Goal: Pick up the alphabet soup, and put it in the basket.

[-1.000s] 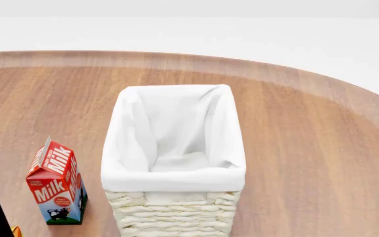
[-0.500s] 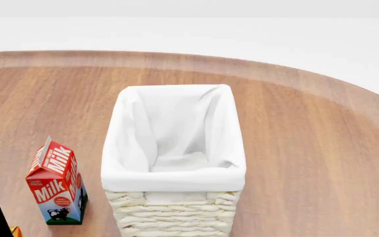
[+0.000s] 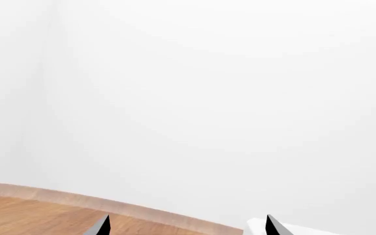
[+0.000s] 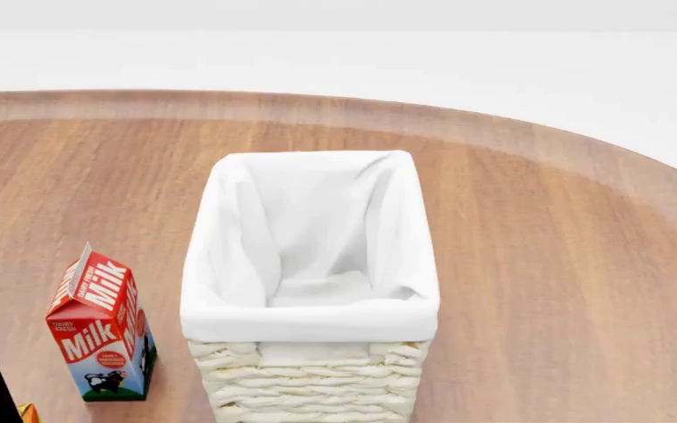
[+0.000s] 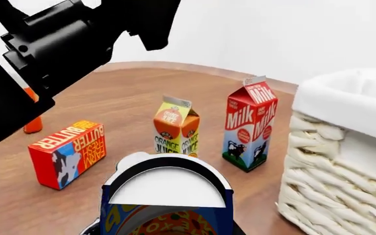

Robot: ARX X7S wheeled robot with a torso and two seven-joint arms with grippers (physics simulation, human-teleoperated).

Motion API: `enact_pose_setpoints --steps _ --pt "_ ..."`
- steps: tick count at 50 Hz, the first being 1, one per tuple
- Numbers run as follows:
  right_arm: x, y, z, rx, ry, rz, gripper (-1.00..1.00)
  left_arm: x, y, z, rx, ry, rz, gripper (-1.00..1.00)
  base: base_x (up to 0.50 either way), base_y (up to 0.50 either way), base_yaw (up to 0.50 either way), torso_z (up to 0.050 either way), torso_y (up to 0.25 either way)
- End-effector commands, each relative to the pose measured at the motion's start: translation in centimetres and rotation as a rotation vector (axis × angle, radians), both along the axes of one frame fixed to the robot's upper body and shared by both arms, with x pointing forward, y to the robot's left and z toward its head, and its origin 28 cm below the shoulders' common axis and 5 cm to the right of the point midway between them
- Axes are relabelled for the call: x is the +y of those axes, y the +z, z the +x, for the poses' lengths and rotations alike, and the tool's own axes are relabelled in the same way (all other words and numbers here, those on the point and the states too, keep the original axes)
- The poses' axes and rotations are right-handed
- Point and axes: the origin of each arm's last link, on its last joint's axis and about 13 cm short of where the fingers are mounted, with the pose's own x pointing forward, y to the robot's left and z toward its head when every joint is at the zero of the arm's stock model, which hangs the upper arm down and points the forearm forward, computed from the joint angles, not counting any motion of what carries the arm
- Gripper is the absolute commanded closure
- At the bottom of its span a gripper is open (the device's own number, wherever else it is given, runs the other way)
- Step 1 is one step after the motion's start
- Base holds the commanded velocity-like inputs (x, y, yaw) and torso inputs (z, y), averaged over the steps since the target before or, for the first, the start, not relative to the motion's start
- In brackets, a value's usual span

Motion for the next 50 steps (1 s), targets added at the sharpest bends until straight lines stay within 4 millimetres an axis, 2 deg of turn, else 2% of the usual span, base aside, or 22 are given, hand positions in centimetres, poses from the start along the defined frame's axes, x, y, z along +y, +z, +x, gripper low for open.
enact_pose_setpoints --steps 1,15,35,50 --pt "-0.1 1.5 -0.3 -0.065 0.059 0.139 1.0 0.0 0.0 0.0 -0.001 0.0 0.0 -1.0 0.0 0.0 0.0 0.0 0.0" --pt "-0.6 2.8 -0.4 -0.073 0.029 0.238 1.0 0.0 0.2 -0.1 -0.002 0.002 -0.001 -1.0 0.0 0.0 0.0 0.0 0.0" --pt "-1.1 4.2 0.4 -0.115 -0.07 0.245 1.0 -0.1 -0.1 0.1 0.003 -0.002 0.006 -1.0 0.0 0.0 0.0 0.0 0.0" --pt "-0.9 8.3 1.3 -0.188 -0.196 0.15 1.0 -0.1 -0.1 0.1 0.003 -0.002 0.003 -1.0 0.0 0.0 0.0 0.0 0.001"
